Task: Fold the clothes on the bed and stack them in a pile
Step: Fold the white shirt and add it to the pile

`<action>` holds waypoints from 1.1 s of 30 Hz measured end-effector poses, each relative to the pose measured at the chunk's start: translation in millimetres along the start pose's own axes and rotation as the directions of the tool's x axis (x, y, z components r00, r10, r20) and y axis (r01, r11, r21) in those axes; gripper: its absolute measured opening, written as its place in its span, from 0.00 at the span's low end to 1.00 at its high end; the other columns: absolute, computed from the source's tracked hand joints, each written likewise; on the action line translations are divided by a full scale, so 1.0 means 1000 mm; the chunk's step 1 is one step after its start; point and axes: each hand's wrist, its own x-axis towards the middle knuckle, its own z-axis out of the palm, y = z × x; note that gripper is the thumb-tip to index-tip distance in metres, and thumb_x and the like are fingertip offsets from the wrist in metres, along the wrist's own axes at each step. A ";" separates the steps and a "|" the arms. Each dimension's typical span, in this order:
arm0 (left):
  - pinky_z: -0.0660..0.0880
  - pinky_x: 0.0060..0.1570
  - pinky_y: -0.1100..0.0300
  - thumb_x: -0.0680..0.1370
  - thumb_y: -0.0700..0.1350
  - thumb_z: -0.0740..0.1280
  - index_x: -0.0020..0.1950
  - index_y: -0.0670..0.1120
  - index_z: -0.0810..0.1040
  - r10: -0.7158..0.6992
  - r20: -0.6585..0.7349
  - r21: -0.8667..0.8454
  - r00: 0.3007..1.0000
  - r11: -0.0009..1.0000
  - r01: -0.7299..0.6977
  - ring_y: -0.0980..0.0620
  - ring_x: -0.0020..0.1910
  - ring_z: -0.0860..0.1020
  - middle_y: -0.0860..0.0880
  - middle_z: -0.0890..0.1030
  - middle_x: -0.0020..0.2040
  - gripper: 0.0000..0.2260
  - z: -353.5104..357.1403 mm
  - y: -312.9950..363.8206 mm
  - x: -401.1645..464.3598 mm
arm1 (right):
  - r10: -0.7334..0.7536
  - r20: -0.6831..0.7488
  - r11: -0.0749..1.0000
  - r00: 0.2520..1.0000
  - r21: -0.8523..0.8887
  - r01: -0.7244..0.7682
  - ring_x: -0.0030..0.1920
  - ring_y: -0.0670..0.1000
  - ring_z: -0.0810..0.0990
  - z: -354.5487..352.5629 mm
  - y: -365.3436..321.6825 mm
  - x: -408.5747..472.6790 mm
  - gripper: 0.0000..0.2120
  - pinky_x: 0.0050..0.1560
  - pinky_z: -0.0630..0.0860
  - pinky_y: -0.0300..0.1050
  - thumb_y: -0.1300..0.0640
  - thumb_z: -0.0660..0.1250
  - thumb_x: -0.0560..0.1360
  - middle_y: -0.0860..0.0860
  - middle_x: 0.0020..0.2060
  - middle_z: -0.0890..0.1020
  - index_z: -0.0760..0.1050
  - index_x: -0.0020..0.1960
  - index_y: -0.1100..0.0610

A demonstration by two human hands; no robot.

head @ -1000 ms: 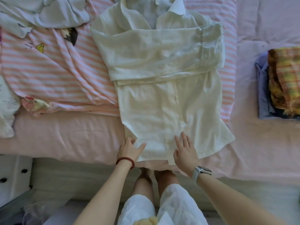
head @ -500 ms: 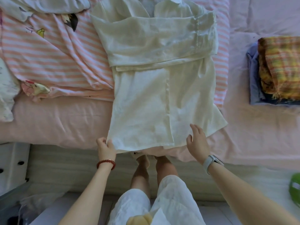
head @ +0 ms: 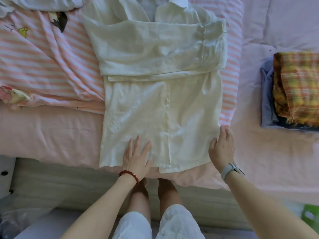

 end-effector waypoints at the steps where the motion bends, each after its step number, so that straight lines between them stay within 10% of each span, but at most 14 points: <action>1: 0.43 0.72 0.45 0.79 0.54 0.55 0.76 0.58 0.44 -0.009 0.032 0.000 0.999 1.000 0.009 0.45 0.74 0.33 0.49 0.34 0.76 0.28 0.001 0.007 0.003 | 0.046 -0.009 0.998 0.999 0.040 -0.045 0.61 0.63 0.70 -0.003 0.003 0.008 0.22 0.56 0.67 0.54 0.67 0.57 0.74 0.60 0.61 0.73 0.66 0.67 0.61; 9: 0.46 0.72 0.44 0.80 0.54 0.55 0.76 0.58 0.45 -0.101 0.102 -0.022 0.990 0.994 0.104 0.46 0.74 0.33 0.50 0.34 0.75 0.28 -0.001 0.019 0.009 | 0.230 0.202 0.845 0.952 0.443 -0.298 0.38 0.49 0.71 -0.012 0.045 0.004 0.01 0.34 0.66 0.40 0.63 0.62 0.75 0.49 0.37 0.73 0.71 0.46 0.59; 15: 0.49 0.73 0.46 0.80 0.52 0.55 0.76 0.57 0.46 -0.144 0.151 -0.030 0.978 0.988 0.150 0.45 0.75 0.36 0.50 0.36 0.76 0.27 -0.012 0.026 0.010 | 0.407 0.226 0.738 0.885 0.489 -0.465 0.28 0.49 0.59 -0.016 0.080 -0.031 0.20 0.26 0.57 0.38 0.55 0.60 0.78 0.49 0.26 0.61 0.59 0.30 0.56; 17: 0.51 0.73 0.45 0.80 0.52 0.55 0.76 0.57 0.46 -0.149 0.159 -0.008 0.976 0.988 0.152 0.45 0.75 0.37 0.49 0.36 0.76 0.27 -0.015 0.028 0.012 | 0.426 0.230 0.760 0.875 0.434 -0.484 0.31 0.51 0.66 -0.018 0.086 -0.038 0.16 0.30 0.61 0.43 0.55 0.58 0.79 0.50 0.28 0.68 0.66 0.32 0.56; 20: 0.52 0.73 0.47 0.80 0.51 0.54 0.76 0.54 0.49 -0.152 0.171 0.008 0.973 0.988 0.153 0.45 0.75 0.39 0.48 0.39 0.77 0.26 -0.020 0.032 0.012 | 0.442 0.231 0.821 0.867 0.286 -0.494 0.57 0.59 0.72 -0.022 0.075 -0.032 0.15 0.52 0.71 0.49 0.61 0.58 0.77 0.59 0.58 0.74 0.70 0.64 0.61; 25: 0.55 0.71 0.49 0.80 0.49 0.54 0.75 0.50 0.57 -0.088 0.124 -0.017 0.988 0.996 0.091 0.47 0.76 0.46 0.47 0.50 0.77 0.22 -0.040 0.041 0.009 | 0.072 0.141 0.997 0.987 -0.040 -0.067 0.66 0.63 0.64 -0.032 0.023 -0.016 0.26 0.64 0.62 0.54 0.63 0.59 0.75 0.60 0.70 0.63 0.60 0.73 0.60; 33: 0.62 0.67 0.52 0.79 0.47 0.59 0.71 0.47 0.66 -0.007 -0.234 -0.088 0.972 0.996 -0.014 0.47 0.71 0.59 0.46 0.62 0.72 0.19 -0.160 0.031 0.050 | -0.320 0.104 0.943 0.942 -0.056 0.327 0.73 0.58 0.58 -0.058 -0.099 0.043 0.24 0.72 0.55 0.54 0.59 0.56 0.78 0.59 0.73 0.60 0.59 0.74 0.58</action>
